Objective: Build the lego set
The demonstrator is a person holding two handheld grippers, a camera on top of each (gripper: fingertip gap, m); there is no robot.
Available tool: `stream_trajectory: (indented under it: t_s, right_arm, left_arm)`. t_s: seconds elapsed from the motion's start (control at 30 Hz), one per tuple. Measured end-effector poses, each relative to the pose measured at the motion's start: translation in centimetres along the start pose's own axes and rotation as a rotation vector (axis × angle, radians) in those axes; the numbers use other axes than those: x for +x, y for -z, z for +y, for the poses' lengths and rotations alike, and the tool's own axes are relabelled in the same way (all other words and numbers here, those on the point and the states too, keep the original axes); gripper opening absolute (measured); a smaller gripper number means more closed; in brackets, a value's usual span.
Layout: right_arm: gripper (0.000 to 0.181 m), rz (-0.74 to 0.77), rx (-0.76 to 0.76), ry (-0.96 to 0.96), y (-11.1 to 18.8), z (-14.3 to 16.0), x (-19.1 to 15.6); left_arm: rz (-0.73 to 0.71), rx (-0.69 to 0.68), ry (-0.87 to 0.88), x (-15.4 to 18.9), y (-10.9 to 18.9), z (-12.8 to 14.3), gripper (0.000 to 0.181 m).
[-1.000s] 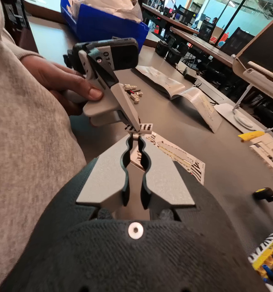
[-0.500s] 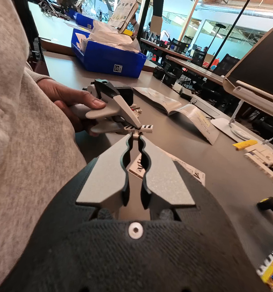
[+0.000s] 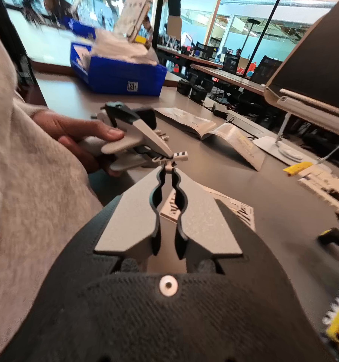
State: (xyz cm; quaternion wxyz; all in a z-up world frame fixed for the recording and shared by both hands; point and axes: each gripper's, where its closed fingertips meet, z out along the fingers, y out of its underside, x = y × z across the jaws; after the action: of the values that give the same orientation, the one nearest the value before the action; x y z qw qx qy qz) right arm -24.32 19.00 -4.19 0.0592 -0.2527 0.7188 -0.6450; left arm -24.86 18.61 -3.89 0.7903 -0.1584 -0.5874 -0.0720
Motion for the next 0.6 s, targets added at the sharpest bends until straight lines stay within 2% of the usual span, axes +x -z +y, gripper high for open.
stream_trajectory:
  t_s: [0.03, 0.33, 0.5, 0.6]
  right_arm:
    - [0.006, 0.013, -0.025, 0.059, -0.05, 0.24, -0.07]
    - [0.005, 0.042, -0.084, 0.314, -0.2, 0.79, -0.27]
    - [0.005, 0.041, -0.096, 0.268, -0.41, 1.15, -0.18]
    - [0.005, 0.015, -0.074, 0.157, -0.38, 1.06, -0.18]
  left_arm:
    - [-0.025, -0.004, -0.019, -0.13, 0.05, 0.05, 0.008]
    - [-0.075, 0.003, -0.042, -0.46, 0.16, 0.18, 0.008]
    - [-0.132, 0.008, -0.108, -0.81, 0.2, 0.01, 0.008]
    - [-0.135, 0.012, -0.104, -0.89, 0.19, 0.04, 0.008]
